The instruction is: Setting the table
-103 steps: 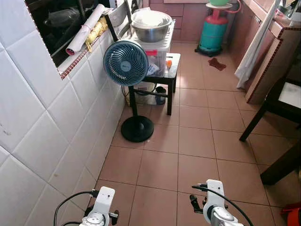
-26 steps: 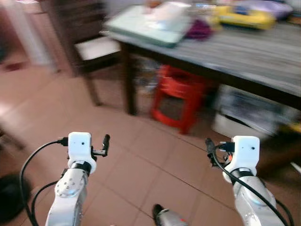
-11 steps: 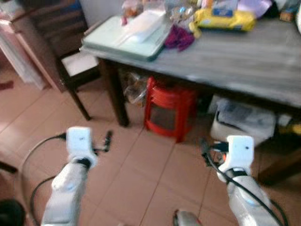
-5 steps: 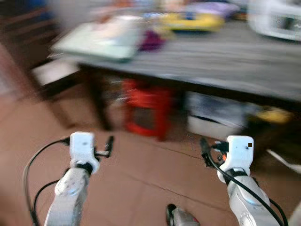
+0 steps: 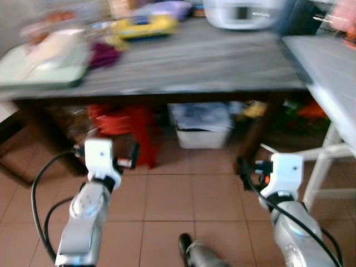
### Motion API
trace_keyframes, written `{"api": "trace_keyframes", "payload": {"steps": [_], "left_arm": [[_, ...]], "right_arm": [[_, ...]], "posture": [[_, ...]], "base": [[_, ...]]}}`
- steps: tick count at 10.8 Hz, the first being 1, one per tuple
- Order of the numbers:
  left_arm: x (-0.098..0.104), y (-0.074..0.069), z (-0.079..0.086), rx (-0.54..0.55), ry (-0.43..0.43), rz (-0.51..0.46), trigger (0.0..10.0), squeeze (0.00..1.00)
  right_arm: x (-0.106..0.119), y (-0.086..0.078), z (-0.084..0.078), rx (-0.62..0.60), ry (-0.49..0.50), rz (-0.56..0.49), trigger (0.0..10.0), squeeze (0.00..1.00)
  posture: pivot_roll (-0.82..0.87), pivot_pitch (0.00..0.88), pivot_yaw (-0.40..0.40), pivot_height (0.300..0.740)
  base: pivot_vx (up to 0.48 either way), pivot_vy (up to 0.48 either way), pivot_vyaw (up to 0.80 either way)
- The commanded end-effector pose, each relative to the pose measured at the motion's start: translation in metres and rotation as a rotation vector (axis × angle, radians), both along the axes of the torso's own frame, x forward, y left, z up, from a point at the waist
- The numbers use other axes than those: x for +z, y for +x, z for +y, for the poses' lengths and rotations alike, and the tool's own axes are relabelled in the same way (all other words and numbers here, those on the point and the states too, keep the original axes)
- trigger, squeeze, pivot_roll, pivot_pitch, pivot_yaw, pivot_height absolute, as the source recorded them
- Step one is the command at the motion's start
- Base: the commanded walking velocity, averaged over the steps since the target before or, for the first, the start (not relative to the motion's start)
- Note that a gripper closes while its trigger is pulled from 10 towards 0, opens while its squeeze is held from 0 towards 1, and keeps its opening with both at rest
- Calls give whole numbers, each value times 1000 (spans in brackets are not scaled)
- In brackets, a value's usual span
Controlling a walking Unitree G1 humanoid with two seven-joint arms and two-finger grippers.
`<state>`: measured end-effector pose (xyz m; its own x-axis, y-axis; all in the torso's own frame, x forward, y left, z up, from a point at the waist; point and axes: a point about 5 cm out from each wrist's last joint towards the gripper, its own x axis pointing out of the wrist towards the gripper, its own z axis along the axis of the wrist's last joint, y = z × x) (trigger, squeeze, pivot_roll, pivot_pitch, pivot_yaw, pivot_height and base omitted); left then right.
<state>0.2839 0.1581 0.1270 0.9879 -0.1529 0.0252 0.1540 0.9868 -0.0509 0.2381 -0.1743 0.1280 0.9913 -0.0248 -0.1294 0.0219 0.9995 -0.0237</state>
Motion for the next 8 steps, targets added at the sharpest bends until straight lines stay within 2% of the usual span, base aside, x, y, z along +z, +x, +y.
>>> {"api": "trace_keyframes", "payload": {"steps": [1,5,8], "left_arm": [[-1,-5,9,25,10,3,10000,0],[2,-2,10,23,29,5,10000,0],[-5,-5,13,45,22,36,10000,0]], "right_arm": [[11,5,5,23,0,-51,10000,0],[11,6,7,17,12,-62,10000,0],[7,7,7,15,18,-53,10000,0]], "posture": [[-176,162,50,740],[-166,153,66,740],[-156,146,76,740]], "base": [[307,0,0],[394,0,0],[0,0,0]]}}
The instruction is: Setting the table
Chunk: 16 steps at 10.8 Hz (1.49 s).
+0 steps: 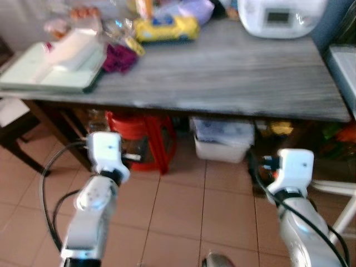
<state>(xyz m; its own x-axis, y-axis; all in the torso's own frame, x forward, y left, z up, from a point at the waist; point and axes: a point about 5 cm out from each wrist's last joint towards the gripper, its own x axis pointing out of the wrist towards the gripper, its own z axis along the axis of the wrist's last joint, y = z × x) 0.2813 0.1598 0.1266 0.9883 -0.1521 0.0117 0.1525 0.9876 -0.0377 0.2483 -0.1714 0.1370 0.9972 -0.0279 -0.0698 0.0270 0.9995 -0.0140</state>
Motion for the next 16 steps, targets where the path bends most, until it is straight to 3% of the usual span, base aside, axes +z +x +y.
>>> {"api": "trace_keyframes", "payload": {"steps": [1,4,6,13,16], "left_arm": [[-10,-6,11,38,15,42,10000,0],[-19,-11,12,61,18,82,10000,0],[-16,-12,8,10,27,66,10000,0],[-17,-12,7,27,49,68,10000,0],[-13,-10,3,27,58,55,10000,0]], "right_arm": [[-4,-3,5,12,27,16,10000,0],[-6,-6,4,17,39,25,10000,0],[-4,-5,3,19,35,19,10000,0],[-3,-4,3,20,43,14,10000,0],[5,-8,-6,-21,38,-54,10000,0]], "posture": [[-155,147,77,740],[-158,155,71,740],[-158,158,66,740],[-159,151,64,740],[-165,152,61,740]], "base": [[0,0,0],[0,0,0],[0,0,0],[0,0,0],[0,0,0]]}}
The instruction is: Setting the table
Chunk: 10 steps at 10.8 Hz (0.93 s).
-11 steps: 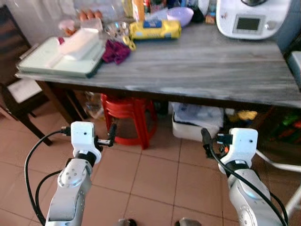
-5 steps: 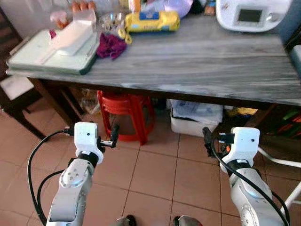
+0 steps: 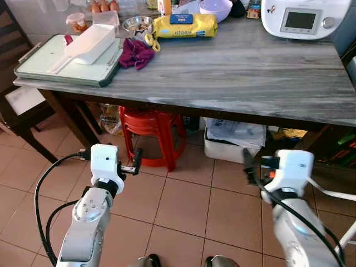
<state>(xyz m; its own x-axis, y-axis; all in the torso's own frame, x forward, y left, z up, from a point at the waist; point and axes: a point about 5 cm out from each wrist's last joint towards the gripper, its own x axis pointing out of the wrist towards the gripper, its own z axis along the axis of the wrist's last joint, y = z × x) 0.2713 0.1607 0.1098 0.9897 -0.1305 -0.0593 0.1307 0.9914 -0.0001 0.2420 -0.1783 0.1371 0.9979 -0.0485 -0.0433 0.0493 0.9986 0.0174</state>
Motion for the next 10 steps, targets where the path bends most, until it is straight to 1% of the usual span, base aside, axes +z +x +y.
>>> {"api": "trace_keyframes", "payload": {"steps": [1,3,4,5,6,9,10], "left_arm": [[5,0,1,11,8,-12,10000,0],[6,0,-2,12,5,-18,10000,0],[7,1,-2,22,8,-30,10000,0],[8,1,-2,26,9,-36,10000,0],[8,1,-3,34,9,-39,10000,0],[7,1,-4,35,6,-43,10000,0],[7,2,-5,32,11,-49,10000,0]], "right_arm": [[6,-4,-4,-14,-14,-30,10000,0],[7,-6,-4,-7,-47,-47,10000,0],[13,-6,-4,1,-115,-91,10000,0],[14,-6,-4,2,-142,-102,10000,0],[15,-6,-6,-17,-189,-116,10000,0],[14,-8,-12,-55,-184,-147,10000,0],[15,-8,-12,-55,-190,-156,10000,0]], "posture": [[-169,154,61,740],[-173,155,60,740],[-174,156,57,740],[-175,156,56,740],[-178,157,54,740],[-184,157,49,740],[-185,155,49,740]], "base": [[-322,0,0],[-330,0,0],[-341,0,0],[-345,0,0],[-349,0,0],[-356,0,0],[0,0,0]]}}
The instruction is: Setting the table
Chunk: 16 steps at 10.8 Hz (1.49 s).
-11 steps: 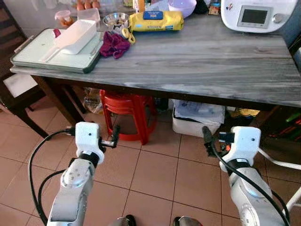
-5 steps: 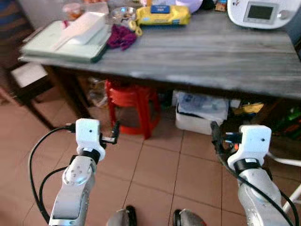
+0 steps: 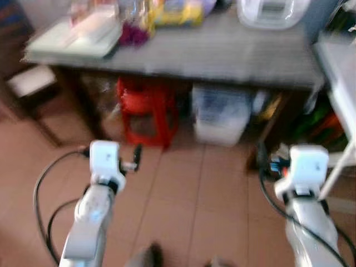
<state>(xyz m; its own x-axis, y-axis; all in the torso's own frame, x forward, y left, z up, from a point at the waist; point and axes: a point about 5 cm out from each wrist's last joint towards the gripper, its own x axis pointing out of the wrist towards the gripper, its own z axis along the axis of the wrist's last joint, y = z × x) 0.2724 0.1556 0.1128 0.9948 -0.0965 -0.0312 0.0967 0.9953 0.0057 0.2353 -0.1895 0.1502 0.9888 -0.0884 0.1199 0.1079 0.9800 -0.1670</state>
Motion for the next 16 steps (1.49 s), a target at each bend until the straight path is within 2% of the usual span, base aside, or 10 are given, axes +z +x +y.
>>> {"api": "trace_keyframes", "payload": {"steps": [1,2,3,5,7,8,9,11,14,16], "left_arm": [[4,1,0,-13,4,-23,10000,0],[5,0,-1,-19,5,-26,10000,0],[4,-2,-2,-26,-14,-30,10000,0],[14,-5,0,3,-23,-121,10000,0],[-1,-10,16,111,11,-106,10000,0],[-2,-11,17,108,8,-106,10000,0],[-1,-11,17,112,20,-117,10000,0],[-2,-9,15,109,16,-122,10000,0],[-5,-7,5,54,-20,-93,10000,0],[-6,-7,8,70,-32,-88,10000,0]], "right_arm": [[3,-1,0,-11,2,-26,10000,0],[3,-2,0,-6,23,-34,10000,0],[7,-6,0,-20,-1,-78,10000,0],[18,-15,-3,-25,-117,-171,10000,0],[7,-22,-5,-47,-85,-139,10000,0],[4,-20,0,-31,-32,-120,10000,0],[0,-17,2,-36,53,-90,10000,0],[-1,-13,8,-7,91,-76,10000,0],[-2,-13,11,18,116,-55,10000,0],[-2,-12,9,14,115,-49,10000,0]], "posture": [[-185,155,50,740],[-185,154,51,740],[-185,155,52,740],[-181,155,43,740],[-182,159,39,740],[-180,160,40,740],[-180,161,43,740],[-176,165,43,740],[-184,169,37,740],[-187,168,37,740]], "base": [[0,0,0],[0,0,0],[0,0,0],[0,0,0],[0,0,0],[0,0,0],[0,0,0],[0,0,0],[0,0,0],[0,0,0]]}}
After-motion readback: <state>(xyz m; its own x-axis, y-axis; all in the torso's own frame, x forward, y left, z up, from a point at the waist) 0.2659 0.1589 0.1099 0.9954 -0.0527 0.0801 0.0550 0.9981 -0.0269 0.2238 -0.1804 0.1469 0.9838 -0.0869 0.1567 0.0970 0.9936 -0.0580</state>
